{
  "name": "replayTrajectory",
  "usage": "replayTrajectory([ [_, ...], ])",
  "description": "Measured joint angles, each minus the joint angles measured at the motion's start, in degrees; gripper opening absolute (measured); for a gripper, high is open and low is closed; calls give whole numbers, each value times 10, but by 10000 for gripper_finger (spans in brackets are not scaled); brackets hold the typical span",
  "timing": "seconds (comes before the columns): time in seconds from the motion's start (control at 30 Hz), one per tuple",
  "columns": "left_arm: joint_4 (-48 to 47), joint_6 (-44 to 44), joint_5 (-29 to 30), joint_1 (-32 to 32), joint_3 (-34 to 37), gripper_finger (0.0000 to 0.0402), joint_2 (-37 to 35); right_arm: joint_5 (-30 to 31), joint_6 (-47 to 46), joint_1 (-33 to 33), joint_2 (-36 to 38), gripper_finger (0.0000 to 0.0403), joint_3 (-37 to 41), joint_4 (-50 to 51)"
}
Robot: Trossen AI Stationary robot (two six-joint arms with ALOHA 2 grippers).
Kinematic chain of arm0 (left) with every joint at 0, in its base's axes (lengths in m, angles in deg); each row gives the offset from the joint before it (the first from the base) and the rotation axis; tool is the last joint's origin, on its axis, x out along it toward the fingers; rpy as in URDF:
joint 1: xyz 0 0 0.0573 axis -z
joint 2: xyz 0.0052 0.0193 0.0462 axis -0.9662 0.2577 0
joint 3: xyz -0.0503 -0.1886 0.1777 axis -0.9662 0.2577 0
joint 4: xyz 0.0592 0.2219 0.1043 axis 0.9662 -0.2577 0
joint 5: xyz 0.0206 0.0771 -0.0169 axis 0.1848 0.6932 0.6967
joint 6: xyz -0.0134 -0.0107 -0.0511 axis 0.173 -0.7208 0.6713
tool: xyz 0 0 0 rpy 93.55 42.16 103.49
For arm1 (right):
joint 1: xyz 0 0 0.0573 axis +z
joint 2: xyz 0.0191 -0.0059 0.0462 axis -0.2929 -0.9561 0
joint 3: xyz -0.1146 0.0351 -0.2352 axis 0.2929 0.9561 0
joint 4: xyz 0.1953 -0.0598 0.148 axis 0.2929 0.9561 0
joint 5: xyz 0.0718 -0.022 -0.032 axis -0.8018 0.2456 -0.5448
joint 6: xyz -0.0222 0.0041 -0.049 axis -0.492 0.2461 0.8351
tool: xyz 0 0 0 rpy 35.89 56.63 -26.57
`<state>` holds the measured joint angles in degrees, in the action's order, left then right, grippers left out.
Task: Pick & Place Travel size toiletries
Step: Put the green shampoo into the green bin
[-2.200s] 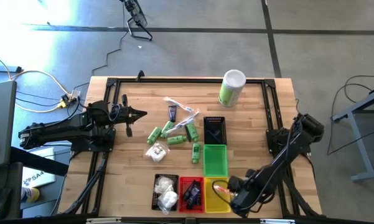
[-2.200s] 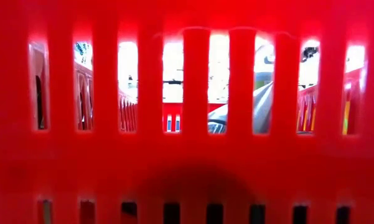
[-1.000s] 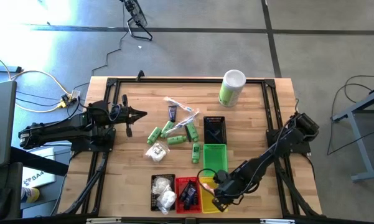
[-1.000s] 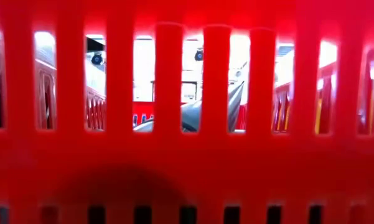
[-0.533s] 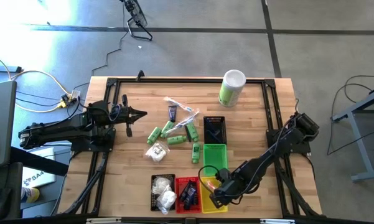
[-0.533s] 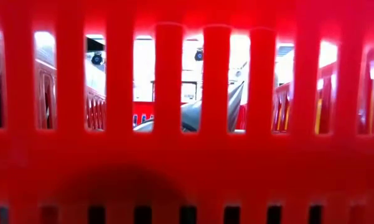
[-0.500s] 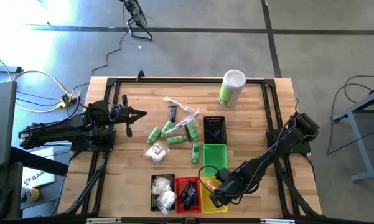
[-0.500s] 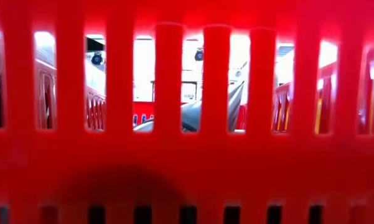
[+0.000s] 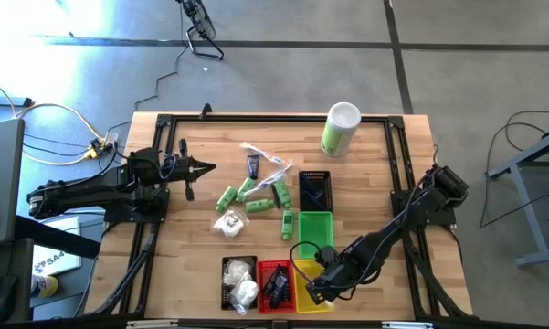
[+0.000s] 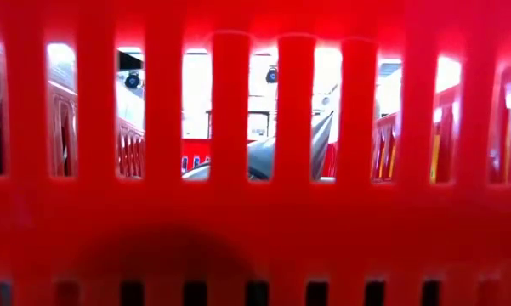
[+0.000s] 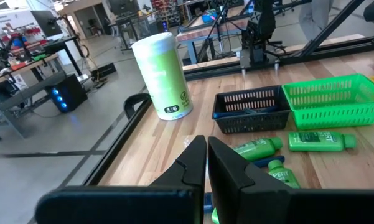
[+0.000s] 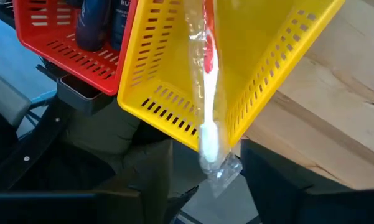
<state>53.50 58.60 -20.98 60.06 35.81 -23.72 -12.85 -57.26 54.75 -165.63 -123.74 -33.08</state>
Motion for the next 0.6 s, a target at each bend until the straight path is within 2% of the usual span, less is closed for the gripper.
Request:
replayTrajectory([
  [0.13, 0, 0, 0, 0, 0, 12, 0, -2, 6, 0, 0, 198, 0, 0],
  [0.27, 0, 0, 0, 0, 0, 12, 0, -8, 22, 0, 0, 185, 0, 0],
  [0.6, 0, 2, -3, 0, 0, 12, 0, -46, 60, 0, 0, 83, 0, 5],
])
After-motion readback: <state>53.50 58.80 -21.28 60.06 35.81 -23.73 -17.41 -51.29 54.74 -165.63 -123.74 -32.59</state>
